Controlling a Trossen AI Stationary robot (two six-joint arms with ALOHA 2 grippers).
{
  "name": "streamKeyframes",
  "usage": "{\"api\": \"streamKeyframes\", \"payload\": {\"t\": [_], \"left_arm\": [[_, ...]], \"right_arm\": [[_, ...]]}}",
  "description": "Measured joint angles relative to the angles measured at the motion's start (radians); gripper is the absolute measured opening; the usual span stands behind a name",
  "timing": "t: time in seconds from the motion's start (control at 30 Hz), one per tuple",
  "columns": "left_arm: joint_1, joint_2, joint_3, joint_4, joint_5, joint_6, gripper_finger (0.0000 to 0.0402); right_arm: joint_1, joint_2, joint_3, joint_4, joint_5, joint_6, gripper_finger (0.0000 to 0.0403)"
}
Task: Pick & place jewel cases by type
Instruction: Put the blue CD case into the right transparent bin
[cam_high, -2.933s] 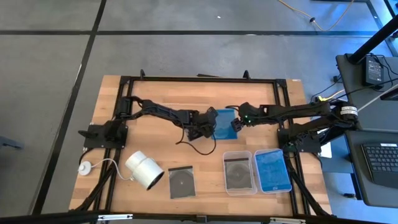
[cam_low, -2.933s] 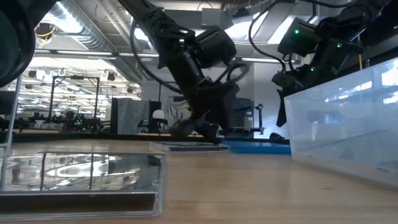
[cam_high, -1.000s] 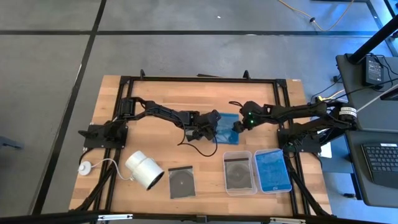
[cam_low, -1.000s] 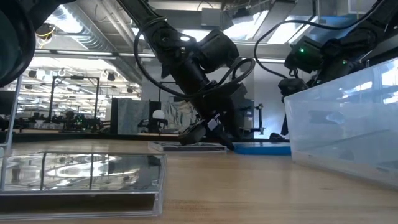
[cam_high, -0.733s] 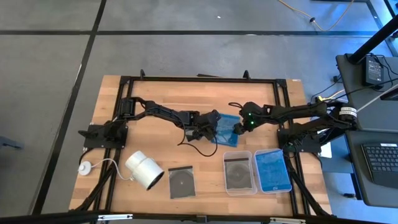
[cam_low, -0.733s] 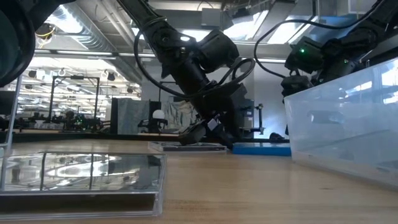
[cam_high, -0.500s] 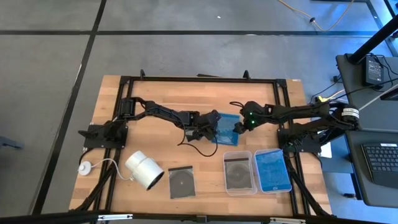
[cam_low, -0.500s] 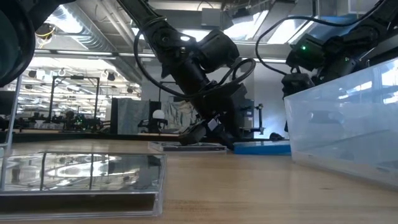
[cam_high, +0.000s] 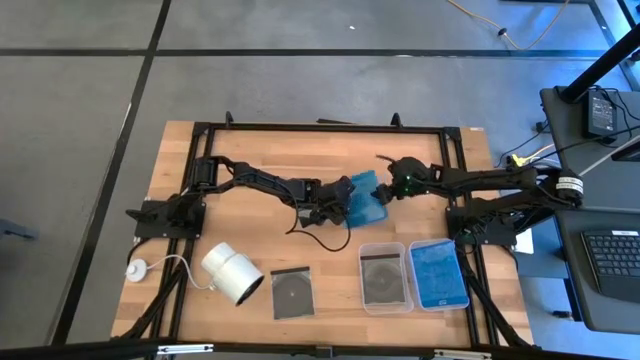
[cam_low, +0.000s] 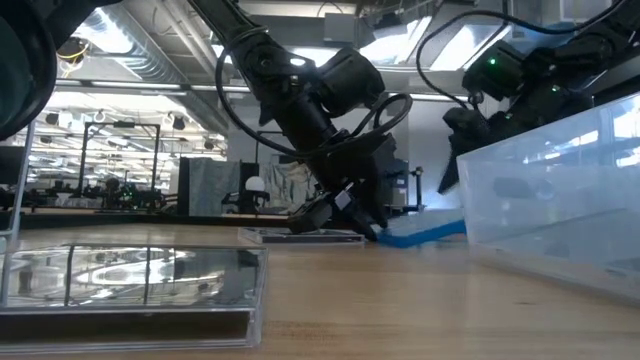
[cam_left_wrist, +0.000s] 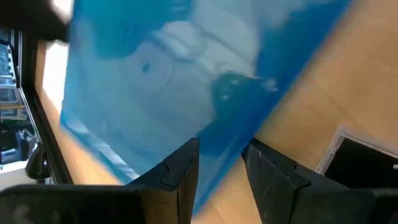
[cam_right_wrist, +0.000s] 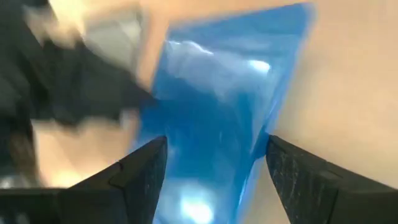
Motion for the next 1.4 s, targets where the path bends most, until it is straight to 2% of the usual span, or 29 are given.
{"api": "streamKeyframes", "payload": {"t": [0.07, 0.27, 0.37, 0.47, 1.13, 1.27, 1.4], "left_arm": [[0.000, 0.000, 0.000, 0.000, 0.000, -0.015, 0.0127], [0.000, 0.000, 0.000, -0.002, -0.002, -0.023, 0.0127], [0.000, 0.002, 0.005, 0.029, 0.004, -0.026, 0.0127], [0.001, 0.002, 0.004, 0.037, 0.008, -0.042, 0.0129], [-0.001, 0.003, 0.002, 0.033, 0.000, -0.079, 0.0125], [-0.001, 0.003, 0.001, 0.038, 0.000, -0.079, 0.0125], [-0.001, 0.003, 0.001, 0.039, -0.001, -0.080, 0.0125]], "right_arm": [[-0.001, -0.003, 0.008, 0.035, 0.041, -0.001, 0.0269], [-0.001, -0.002, 0.016, 0.051, 0.046, -0.012, 0.0269], [0.009, 0.001, 0.021, 0.063, -0.038, -0.008, 0.0269], [0.014, 0.001, 0.021, 0.078, -0.075, -0.008, 0.0269], [0.026, 0.002, 0.018, 0.087, -0.037, -0.053, 0.0268], [0.026, 0.002, 0.018, 0.086, -0.041, -0.053, 0.0256], [0.026, 0.002, 0.017, 0.081, -0.042, -0.035, 0.0226]]}}
